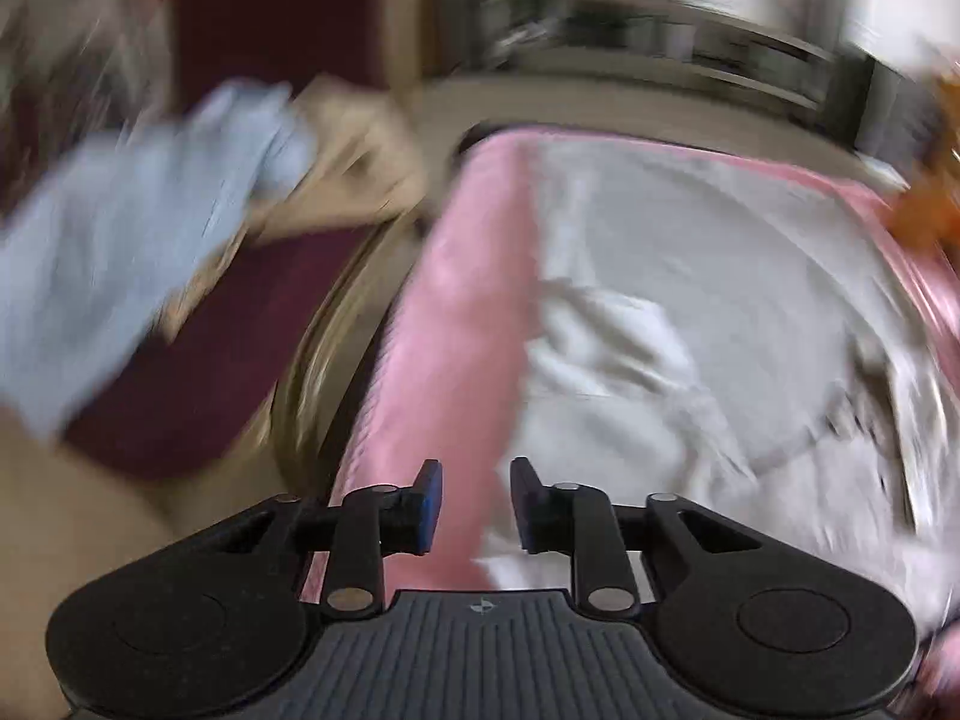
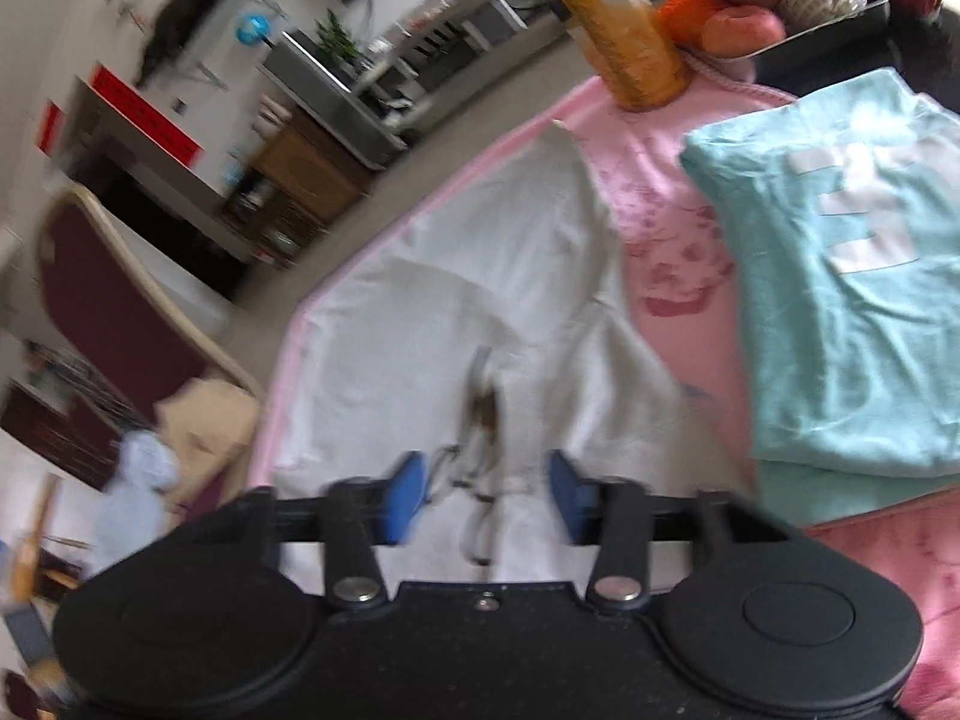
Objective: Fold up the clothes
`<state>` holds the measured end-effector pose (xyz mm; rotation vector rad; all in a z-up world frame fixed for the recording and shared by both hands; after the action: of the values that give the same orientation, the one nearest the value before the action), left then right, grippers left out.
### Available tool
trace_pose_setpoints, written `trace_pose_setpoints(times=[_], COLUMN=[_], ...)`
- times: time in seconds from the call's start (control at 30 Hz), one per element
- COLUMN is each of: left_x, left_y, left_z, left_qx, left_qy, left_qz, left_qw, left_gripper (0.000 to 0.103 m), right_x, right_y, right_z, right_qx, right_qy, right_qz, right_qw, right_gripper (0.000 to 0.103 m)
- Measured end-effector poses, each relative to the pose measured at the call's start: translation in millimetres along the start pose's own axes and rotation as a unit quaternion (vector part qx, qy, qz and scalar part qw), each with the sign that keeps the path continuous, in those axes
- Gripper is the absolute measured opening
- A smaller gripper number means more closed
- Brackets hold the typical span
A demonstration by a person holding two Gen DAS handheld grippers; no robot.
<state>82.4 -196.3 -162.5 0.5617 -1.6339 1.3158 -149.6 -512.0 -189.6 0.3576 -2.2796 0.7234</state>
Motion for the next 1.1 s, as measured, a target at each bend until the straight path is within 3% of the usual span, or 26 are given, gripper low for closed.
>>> trace_pose_setpoints(times=[0.1, 0.17, 0.37, 0.4, 0.43, 0.5, 0.6, 0.7, 0.77, 0.93, 1.0, 1.1], left_x=[-16.9, -21.3, -38.4, -41.3, -43.8, -46.2, -41.6, -29.7, -19.2, -15.7, -27.1, -54.9], left_y=[0.0, 2.3, 7.5, 8.2, 9.2, 13.8, 19.6, 23.9, 23.0, 5.5, -3.4, -6.0], left_z=[-11.9, -9.8, -13.9, -15.3, -17.3, -25.1, -33.9, -35.9, -30.2, 7.1, 18.1, 15.4], left_qx=[0.054, 0.064, 0.103, 0.110, 0.118, 0.141, 0.156, 0.165, 0.153, 0.067, 0.053, 0.080], left_qy=[0.034, 0.047, 0.077, 0.079, 0.076, 0.037, -0.052, -0.071, -0.050, 0.031, 0.063, 0.054], left_qz=[-0.041, -0.053, -0.095, -0.100, -0.104, -0.108, -0.109, -0.089, -0.059, -0.020, -0.029, -0.071], left_qw=[0.9971, 0.9954, 0.9872, 0.9857, 0.9846, 0.9833, 0.9803, 0.9797, 0.9851, 0.9971, 0.9962, 0.9928], left_gripper=[0.021, 0.027, 0.025, 0.018, 0.005, 0.011, 0.008, 0.008, 0.008, 0.013, 0.021, 0.019], right_x=[-10.3, -15.7, -19.3, -19.9, -20.6, -22.5, -24.9, -22.9, -18.5, -23.5, -30.9, -45.6], right_y=[1.1, 1.9, 4.4, 4.2, 4.0, 3.9, 3.8, 2.9, 2.3, -3.8, -6.7, -6.2], right_z=[5.9, 8.8, 11.1, 11.4, 11.7, 13.1, 16.8, 21.5, 22.6, 17.3, 15.0, 20.1], right_qx=[-0.009, -0.013, -0.011, -0.012, -0.013, -0.013, -0.007, -0.008, -0.013, 0.000, 0.010, 0.017], right_qy=[0.017, 0.023, 0.041, 0.042, 0.044, 0.055, 0.091, 0.112, 0.100, 0.095, 0.100, 0.143], right_qz=[-0.018, -0.028, -0.032, -0.033, -0.034, -0.038, -0.042, -0.040, -0.035, -0.022, -0.021, -0.043], right_qw=[1.000, 0.999, 0.999, 0.998, 0.998, 0.998, 0.995, 0.993, 0.994, 0.995, 0.995, 0.989], right_gripper=[0.027, 0.027, 0.027, 0.027, 0.027, 0.028, 0.028, 0.028, 0.028, 0.028, 0.022, 0.021])
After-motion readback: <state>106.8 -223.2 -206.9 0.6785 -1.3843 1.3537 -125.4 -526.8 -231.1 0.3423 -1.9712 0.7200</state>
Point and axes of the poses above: each gripper's, at about its wrist camera, not at the fingertips, and x roughly against the way its jaws point, z to its right, y to its underside, the point moved 3 cm from there along -x, roughly the way its jaws point, and after that the axes turned 7 degrees about -z, right-handed, at the moved point
